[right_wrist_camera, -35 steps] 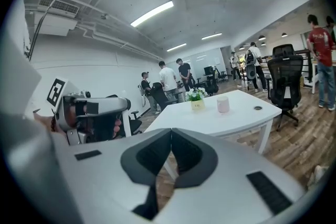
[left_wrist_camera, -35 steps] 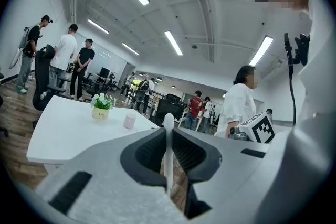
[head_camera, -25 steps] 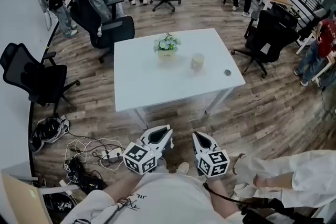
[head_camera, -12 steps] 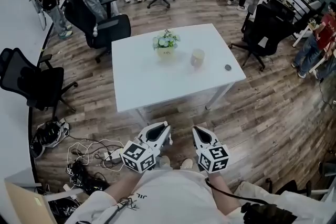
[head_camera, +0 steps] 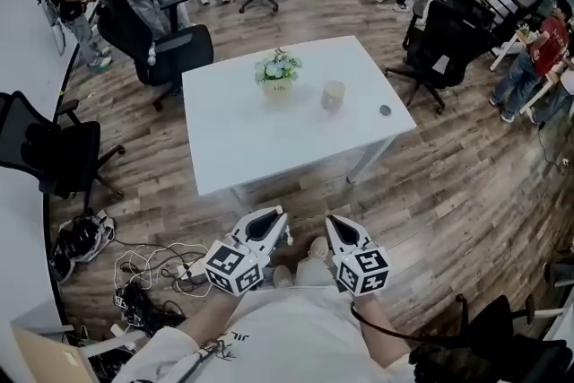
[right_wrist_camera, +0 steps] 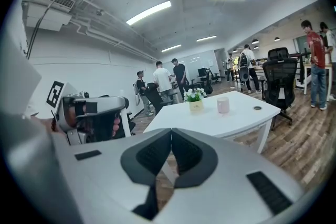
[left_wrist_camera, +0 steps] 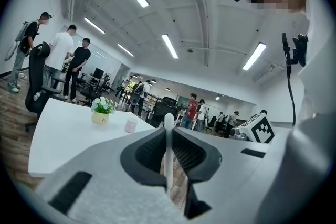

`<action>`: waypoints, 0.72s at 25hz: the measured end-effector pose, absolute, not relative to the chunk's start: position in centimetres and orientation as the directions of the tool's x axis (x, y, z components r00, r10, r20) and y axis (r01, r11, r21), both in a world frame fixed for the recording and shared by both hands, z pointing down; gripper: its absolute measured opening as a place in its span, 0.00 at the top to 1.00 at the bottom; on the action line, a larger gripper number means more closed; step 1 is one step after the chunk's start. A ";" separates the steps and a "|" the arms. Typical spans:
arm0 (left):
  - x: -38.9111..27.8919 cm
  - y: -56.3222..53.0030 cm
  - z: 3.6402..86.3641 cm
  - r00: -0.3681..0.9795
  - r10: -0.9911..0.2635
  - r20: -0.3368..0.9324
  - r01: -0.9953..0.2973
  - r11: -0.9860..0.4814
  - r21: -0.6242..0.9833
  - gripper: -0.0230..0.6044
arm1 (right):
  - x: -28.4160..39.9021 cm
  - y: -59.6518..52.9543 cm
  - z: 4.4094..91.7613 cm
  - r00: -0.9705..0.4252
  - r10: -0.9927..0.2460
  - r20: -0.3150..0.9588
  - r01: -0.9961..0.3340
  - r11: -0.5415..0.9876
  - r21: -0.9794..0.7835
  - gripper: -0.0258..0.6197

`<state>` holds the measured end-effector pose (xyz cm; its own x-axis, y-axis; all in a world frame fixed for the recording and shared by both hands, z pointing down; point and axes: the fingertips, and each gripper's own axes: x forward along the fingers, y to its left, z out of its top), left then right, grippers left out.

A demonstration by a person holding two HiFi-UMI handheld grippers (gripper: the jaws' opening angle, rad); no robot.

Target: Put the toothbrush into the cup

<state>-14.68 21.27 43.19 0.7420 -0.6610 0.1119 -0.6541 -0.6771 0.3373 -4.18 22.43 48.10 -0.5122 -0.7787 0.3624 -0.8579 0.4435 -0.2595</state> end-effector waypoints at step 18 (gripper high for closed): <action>-10.9 9.3 44.2 0.721 -0.681 0.130 -0.679 -0.655 0.332 0.89 | -0.1 10.2 50.0 -0.539 -0.753 0.377 -0.842 0.461 -0.281 0.93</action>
<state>-10.88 9.29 44.20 0.7206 -0.6810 0.1303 -0.6789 -0.6548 0.3321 -0.14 10.21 49.98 -0.5387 -0.7532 0.3775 -0.8417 0.4612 -0.2808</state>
